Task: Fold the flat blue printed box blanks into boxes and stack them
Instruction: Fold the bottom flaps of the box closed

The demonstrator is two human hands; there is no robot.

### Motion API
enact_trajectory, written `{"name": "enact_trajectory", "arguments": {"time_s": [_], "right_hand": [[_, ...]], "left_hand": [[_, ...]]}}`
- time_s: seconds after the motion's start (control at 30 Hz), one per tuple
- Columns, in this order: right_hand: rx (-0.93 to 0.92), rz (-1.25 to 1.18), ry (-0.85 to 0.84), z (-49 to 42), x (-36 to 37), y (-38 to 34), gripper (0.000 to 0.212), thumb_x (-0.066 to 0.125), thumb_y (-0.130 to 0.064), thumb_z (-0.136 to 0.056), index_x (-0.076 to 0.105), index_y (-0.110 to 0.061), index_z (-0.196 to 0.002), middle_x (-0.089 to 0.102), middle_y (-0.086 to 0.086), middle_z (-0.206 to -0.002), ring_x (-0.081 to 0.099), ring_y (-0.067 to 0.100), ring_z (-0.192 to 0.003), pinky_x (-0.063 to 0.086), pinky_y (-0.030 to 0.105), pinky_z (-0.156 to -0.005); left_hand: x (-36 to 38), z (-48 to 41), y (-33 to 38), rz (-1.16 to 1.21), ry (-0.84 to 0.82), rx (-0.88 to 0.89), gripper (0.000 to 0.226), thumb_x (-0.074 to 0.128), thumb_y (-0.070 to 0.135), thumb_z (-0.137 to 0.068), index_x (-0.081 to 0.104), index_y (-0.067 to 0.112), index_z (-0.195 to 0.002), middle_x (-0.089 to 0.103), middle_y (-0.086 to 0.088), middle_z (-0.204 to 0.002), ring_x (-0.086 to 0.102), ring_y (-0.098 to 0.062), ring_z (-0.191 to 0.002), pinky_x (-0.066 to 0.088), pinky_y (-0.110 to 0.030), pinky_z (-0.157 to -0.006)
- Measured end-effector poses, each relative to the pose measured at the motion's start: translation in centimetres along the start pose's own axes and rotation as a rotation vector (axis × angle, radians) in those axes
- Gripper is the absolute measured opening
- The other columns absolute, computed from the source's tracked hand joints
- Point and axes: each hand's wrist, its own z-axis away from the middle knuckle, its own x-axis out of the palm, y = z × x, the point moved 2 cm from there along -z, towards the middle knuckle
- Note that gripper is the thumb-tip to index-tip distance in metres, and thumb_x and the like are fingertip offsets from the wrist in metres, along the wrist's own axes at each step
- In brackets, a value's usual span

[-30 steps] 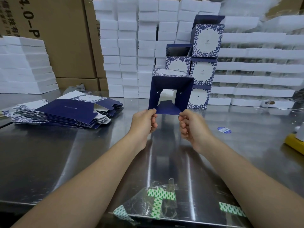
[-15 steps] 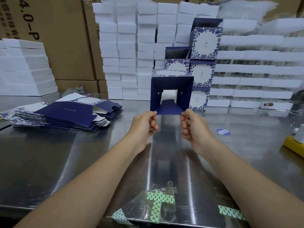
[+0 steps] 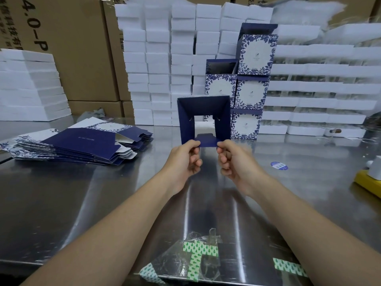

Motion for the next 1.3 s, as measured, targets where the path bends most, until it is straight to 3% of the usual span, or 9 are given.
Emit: {"name": "enact_trajectory", "arguments": {"time_s": [0.3, 0.67, 0.83, 1.07, 1.3], "right_hand": [[0.045, -0.03, -0.028, -0.1, 0.2, 1.0, 0.028, 0.061, -0.025, -0.098, 0.059, -0.018, -0.071, 0.045, -0.005, -0.053, 0.034, 0.009, -0.043, 0.021, 0.022, -0.044], [0.014, -0.128, 0.149, -4.1, 0.8, 1.8, 0.032, 0.056, -0.014, -0.092, 0.05, -0.015, -0.06, 0.036, -0.001, -0.049, 0.027, 0.013, -0.041, 0.02, 0.025, -0.041], [0.054, -0.152, 0.051, -5.8, 0.6, 2.0, 0.034, 0.06, -0.021, -0.092, 0.055, -0.015, -0.06, 0.041, 0.0, -0.049, 0.036, 0.011, -0.038, 0.027, 0.022, -0.04], [0.046, -0.17, -0.042, -5.8, 0.4, 2.1, 0.035, 0.056, -0.024, -0.093, 0.047, -0.015, -0.06, 0.03, 0.001, -0.047, 0.022, 0.014, -0.042, 0.014, 0.031, -0.051], [0.051, -0.171, -0.124, -5.2, 0.3, 1.9, 0.04, 0.051, -0.021, -0.091, 0.043, -0.018, -0.052, 0.022, -0.002, -0.041, 0.018, 0.012, -0.037, 0.012, 0.032, -0.051]], "left_hand": [[0.4, 0.2, -0.7, 0.024, 0.001, -0.003, 0.035, 0.059, 0.025, -0.101, 0.052, 0.019, -0.067, 0.038, 0.002, -0.054, 0.047, -0.014, -0.051, 0.044, -0.026, -0.06], [2.1, -3.4, -1.1, -0.013, 0.012, -0.032, 0.036, 0.059, 0.02, -0.098, 0.05, 0.018, -0.064, 0.038, 0.0, -0.053, 0.045, -0.016, -0.05, 0.042, -0.028, -0.056], [2.1, -4.6, -1.5, 0.043, -0.045, -0.001, 0.037, 0.058, 0.02, -0.099, 0.05, 0.017, -0.063, 0.039, -0.001, -0.052, 0.044, -0.016, -0.049, 0.043, -0.03, -0.061], [1.9, -4.8, -1.8, 0.114, -0.05, -0.015, 0.046, 0.053, 0.025, -0.098, 0.044, 0.022, -0.054, 0.03, 0.0, -0.052, 0.038, -0.016, -0.049, 0.04, -0.031, -0.059], [1.7, -4.2, -2.0, 0.143, -0.035, -0.019, 0.045, 0.051, 0.02, -0.098, 0.04, 0.022, -0.054, 0.028, 0.003, -0.05, 0.035, -0.015, -0.045, 0.037, -0.027, -0.052]]}}
